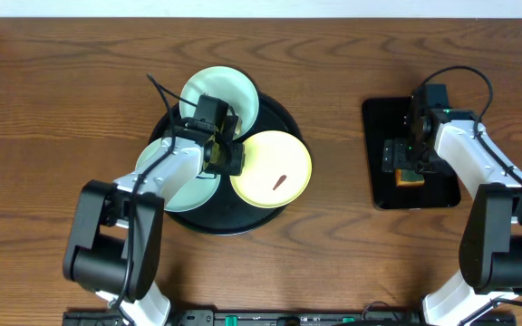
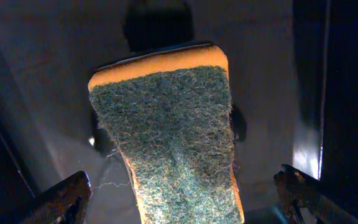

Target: Clean dirty plates on tray and stack at the side

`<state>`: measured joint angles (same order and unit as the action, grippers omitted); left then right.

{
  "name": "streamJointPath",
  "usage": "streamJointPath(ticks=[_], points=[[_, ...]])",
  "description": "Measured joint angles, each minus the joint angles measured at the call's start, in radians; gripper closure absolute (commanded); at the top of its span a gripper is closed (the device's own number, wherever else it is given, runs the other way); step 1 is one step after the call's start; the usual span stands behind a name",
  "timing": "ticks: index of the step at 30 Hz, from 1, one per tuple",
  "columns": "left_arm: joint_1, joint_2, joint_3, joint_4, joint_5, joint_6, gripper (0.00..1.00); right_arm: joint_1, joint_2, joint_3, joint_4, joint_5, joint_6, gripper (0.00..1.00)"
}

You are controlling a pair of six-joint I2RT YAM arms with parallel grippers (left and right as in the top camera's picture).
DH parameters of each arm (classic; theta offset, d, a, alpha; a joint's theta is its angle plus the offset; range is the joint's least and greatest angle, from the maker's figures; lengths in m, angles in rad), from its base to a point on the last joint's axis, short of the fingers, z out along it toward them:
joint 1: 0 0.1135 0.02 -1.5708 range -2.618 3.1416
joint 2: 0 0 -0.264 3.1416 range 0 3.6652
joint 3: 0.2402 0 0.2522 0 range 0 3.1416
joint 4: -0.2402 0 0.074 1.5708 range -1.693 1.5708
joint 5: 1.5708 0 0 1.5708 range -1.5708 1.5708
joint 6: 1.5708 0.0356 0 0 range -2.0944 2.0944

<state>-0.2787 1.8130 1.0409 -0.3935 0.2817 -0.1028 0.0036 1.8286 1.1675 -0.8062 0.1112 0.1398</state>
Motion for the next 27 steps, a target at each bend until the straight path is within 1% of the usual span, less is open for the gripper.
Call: streamJointPath(ticks=[5, 9, 10, 12, 13, 14, 16, 17, 18, 19, 21, 24, 25, 26, 27], points=[[0.000, 0.003, 0.000, 0.039, 0.009, 0.003, 0.61, 0.000, 0.000, 0.000, 0.011, 0.000, 0.000, 0.05], [-0.004, 0.013, 0.000, 0.041, 0.010, 0.003, 0.62, 0.000, 0.000, -0.024, 0.063, 0.000, 0.000, 0.06], [-0.007, 0.028, 0.000, 0.046, 0.010, 0.003, 0.68, 0.000, 0.000, -0.042, 0.084, 0.000, 0.000, 0.06], [-0.010, 0.032, 0.003, 0.055, 0.017, 0.008, 0.76, 0.000, 0.000, -0.062, 0.103, 0.000, 0.000, 0.07], [-0.011, 0.036, 0.003, 0.055, 0.017, 0.010, 0.86, 0.000, 0.000, -0.075, 0.117, 0.001, 0.000, 0.08], [-0.011, 0.038, 0.003, 0.058, 0.019, 0.009, 0.92, 0.000, 0.000, -0.086, 0.129, 0.001, 0.000, 0.11], [-0.011, 0.043, 0.003, 0.058, 0.026, 0.010, 0.93, 0.000, 0.000, -0.100, 0.150, -0.002, -0.001, 0.16], [-0.011, 0.043, 0.003, 0.058, 0.030, 0.013, 0.92, 0.000, 0.000, -0.103, 0.161, -0.003, -0.001, 0.20], [-0.011, 0.043, 0.003, 0.057, 0.031, 0.013, 0.93, 0.000, 0.000, -0.105, 0.172, -0.004, 0.000, 0.27], [-0.011, 0.043, 0.003, 0.056, 0.033, 0.013, 0.93, 0.000, 0.000, -0.107, 0.180, -0.006, -0.001, 0.32], [-0.011, 0.043, 0.003, 0.053, 0.032, 0.010, 0.93, 0.000, 0.000, -0.109, 0.185, -0.007, -0.004, 0.36], [-0.014, 0.034, 0.003, 0.033, 0.010, -0.007, 0.93, 0.000, 0.000, -0.109, 0.187, -0.007, -0.010, 0.50], [-0.016, 0.026, 0.003, 0.020, -0.003, -0.013, 0.93, 0.000, 0.000, -0.109, 0.187, -0.006, -0.009, 0.60], [-0.018, 0.015, 0.003, 0.005, -0.024, -0.018, 0.93, 0.000, 0.000, -0.109, 0.187, -0.006, -0.014, 0.82], [-0.018, 0.005, 0.003, -0.006, -0.039, -0.021, 0.93, 0.000, 0.000, -0.109, 0.186, -0.005, -0.013, 0.99]])
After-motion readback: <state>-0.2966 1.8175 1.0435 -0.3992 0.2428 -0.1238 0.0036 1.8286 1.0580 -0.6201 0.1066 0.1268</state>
